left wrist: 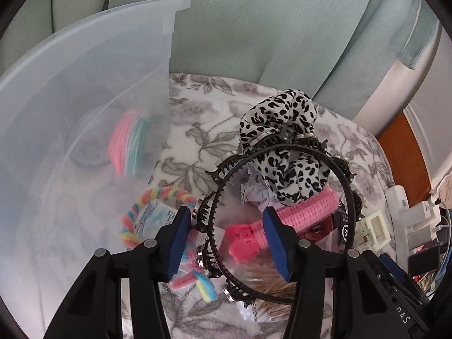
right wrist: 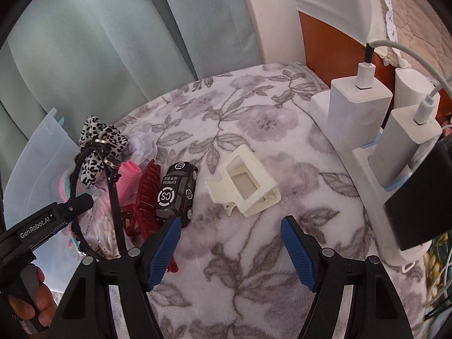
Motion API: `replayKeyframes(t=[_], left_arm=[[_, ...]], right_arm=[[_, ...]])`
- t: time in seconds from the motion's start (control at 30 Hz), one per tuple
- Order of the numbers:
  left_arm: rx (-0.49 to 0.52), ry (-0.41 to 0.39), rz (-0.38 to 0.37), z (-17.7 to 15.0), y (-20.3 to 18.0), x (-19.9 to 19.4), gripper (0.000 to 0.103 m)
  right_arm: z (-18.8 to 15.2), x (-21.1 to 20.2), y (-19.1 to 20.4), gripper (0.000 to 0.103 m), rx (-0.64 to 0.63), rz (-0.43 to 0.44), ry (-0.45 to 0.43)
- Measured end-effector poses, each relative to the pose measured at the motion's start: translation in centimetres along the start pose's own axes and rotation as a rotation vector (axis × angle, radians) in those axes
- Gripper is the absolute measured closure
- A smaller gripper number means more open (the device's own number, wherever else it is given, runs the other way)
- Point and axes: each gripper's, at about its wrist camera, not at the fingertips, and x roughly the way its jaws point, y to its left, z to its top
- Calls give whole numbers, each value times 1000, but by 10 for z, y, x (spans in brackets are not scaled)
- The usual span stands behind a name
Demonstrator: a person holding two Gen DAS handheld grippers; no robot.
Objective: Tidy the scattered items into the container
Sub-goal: 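Grasp the black headband with the left tool while the right tool grasps the white clip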
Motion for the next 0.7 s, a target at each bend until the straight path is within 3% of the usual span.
replayKeyframes(t=[0.17, 0.63, 0.7], left_arm=[[10, -2, 23, 8, 3, 9, 64], [11, 19, 13, 19, 6, 20, 64], [10, 16, 20, 18, 6, 19, 73]], right_arm=[[8, 14, 1, 27, -24, -17, 1], [17, 33, 6, 28, -72, -84, -38], [16, 33, 6, 33, -68, -94, -48]])
